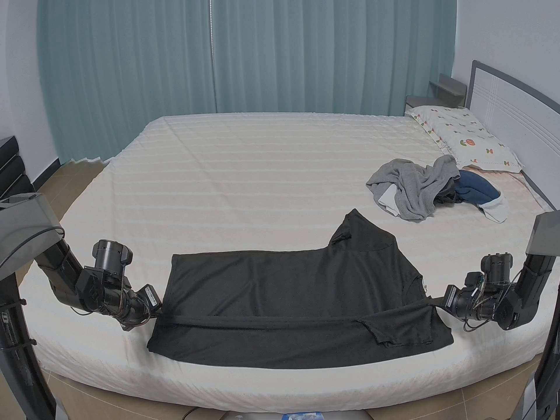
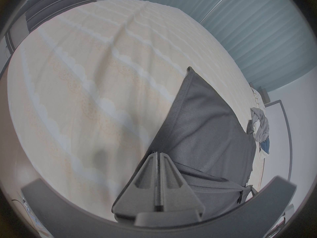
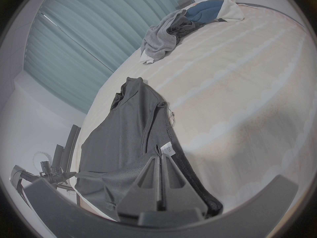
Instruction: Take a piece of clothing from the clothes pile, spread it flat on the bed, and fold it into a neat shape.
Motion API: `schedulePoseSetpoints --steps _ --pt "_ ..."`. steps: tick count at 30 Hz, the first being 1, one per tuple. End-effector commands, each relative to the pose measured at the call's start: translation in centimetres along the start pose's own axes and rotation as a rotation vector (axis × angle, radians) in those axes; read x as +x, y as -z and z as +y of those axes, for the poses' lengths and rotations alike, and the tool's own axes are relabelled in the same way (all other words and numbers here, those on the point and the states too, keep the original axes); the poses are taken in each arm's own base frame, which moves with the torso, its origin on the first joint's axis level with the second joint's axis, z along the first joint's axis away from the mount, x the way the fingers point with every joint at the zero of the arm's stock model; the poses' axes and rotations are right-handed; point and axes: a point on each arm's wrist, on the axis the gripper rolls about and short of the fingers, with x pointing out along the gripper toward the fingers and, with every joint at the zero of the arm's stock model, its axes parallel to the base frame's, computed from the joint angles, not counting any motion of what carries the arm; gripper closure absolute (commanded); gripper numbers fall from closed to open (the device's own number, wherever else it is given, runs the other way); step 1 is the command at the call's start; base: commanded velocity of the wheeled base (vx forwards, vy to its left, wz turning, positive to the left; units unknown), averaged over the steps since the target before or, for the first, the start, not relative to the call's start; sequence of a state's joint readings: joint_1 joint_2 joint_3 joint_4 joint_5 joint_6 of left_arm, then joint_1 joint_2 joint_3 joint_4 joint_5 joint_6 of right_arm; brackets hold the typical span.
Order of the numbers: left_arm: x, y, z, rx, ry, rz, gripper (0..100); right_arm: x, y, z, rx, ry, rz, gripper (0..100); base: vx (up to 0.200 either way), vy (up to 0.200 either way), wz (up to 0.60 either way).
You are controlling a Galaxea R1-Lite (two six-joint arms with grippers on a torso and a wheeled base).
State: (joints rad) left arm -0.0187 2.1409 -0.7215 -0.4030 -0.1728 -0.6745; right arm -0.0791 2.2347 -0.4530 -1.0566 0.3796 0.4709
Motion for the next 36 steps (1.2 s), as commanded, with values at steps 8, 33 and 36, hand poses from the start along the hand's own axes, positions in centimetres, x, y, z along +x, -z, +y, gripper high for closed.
schedulePoseSetpoints --steps 8,33,36 --pt "0.9 0.3 -0.2 0.013 -0.025 -0.002 100 1.0 0.6 -0.7 0.005 0.005 0.013 100 0.000 0.000 0.00" --pt "1.1 0.6 -0.4 0.016 -0.027 0.006 100 2.3 1.9 -0.4 -0.018 -0.022 0.035 100 0.000 0.000 0.00" --pt "1.1 0.7 -0.6 0.020 -0.025 0.008 0 2.3 1.9 -0.4 -0.018 -0.021 0.036 0 0.000 0.000 0.00"
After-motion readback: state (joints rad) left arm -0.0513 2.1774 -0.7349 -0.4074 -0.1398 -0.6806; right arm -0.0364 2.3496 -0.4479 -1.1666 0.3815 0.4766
